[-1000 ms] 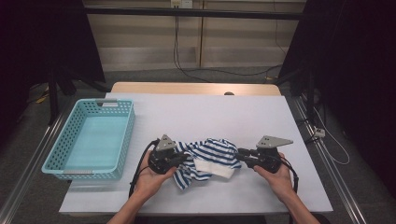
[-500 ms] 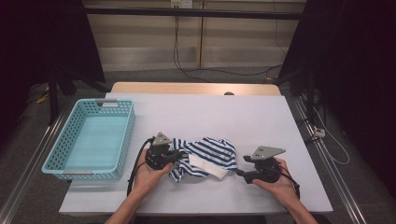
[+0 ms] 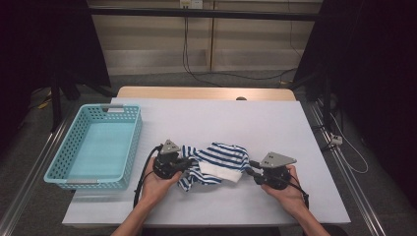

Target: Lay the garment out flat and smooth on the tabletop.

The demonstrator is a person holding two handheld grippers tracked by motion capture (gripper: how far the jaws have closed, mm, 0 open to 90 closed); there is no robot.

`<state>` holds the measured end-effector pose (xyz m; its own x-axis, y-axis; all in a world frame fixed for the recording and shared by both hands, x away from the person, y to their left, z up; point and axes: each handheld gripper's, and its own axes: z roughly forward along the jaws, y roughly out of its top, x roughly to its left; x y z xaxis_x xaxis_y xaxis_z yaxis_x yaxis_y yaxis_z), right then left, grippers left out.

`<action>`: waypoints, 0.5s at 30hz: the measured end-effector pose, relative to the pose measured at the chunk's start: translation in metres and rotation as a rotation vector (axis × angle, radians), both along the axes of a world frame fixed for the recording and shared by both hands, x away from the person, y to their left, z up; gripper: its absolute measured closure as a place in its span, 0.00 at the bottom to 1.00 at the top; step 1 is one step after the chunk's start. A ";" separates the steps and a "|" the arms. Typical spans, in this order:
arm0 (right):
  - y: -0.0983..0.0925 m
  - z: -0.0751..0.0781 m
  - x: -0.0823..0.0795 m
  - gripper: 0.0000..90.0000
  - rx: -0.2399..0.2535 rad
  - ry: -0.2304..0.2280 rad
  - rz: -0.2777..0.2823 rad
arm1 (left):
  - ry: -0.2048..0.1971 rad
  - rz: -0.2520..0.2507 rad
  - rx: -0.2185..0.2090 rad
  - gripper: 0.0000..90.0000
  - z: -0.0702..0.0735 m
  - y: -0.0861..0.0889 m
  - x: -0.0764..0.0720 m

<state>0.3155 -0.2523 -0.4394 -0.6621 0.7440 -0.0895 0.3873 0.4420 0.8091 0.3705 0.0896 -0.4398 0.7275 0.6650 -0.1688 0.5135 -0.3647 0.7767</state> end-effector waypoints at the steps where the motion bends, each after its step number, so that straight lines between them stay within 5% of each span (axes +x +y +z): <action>1: -0.002 0.002 0.002 0.84 0.031 -0.003 -0.007 | -0.004 0.000 -0.003 0.95 0.000 0.000 0.000; 7: -0.011 0.011 0.009 0.96 0.128 -0.025 -0.047 | -0.004 -0.015 -0.019 0.95 0.001 -0.002 -0.002; 15: -0.018 0.023 0.009 0.97 0.177 -0.052 -0.088 | -0.018 -0.032 -0.023 0.94 0.004 -0.005 -0.006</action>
<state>0.3250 -0.2707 -0.4160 -0.5919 0.8058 0.0153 0.3741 0.2579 0.8908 0.3644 0.0846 -0.4359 0.7516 0.6371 -0.1708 0.4878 -0.3625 0.7941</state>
